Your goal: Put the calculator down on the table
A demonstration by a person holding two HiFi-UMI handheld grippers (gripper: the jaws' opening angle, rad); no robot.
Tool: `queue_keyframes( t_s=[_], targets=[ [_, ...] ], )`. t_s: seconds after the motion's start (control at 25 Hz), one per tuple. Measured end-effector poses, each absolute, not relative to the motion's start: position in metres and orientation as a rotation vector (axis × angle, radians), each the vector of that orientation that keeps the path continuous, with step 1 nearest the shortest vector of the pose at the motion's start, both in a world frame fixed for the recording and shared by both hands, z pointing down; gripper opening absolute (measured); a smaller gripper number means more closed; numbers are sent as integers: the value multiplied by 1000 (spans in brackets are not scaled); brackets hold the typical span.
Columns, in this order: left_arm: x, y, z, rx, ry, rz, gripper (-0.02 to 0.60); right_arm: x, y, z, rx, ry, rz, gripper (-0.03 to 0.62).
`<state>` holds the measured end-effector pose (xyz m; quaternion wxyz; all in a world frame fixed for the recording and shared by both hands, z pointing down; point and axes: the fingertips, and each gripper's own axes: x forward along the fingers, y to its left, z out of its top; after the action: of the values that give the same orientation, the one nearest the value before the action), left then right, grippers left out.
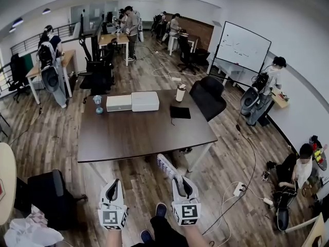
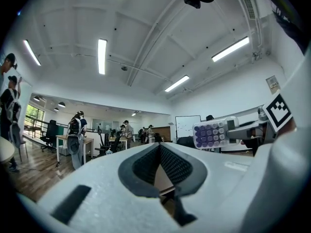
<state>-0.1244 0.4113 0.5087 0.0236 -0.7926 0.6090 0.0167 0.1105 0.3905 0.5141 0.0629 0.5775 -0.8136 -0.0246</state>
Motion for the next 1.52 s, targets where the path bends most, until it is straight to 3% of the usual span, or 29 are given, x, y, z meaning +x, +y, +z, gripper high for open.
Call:
queue_keyframes(
  t_s=[0.8, 1.52],
  targets=[
    [-110, 304, 510, -2454, 1845, 29, -3, 126, 285, 521, 1782, -2477, -54, 110],
    [-108, 128, 522, -2423, 1936, -3, -3, 132, 94, 526, 1727, -2514, -25, 110]
  ],
)
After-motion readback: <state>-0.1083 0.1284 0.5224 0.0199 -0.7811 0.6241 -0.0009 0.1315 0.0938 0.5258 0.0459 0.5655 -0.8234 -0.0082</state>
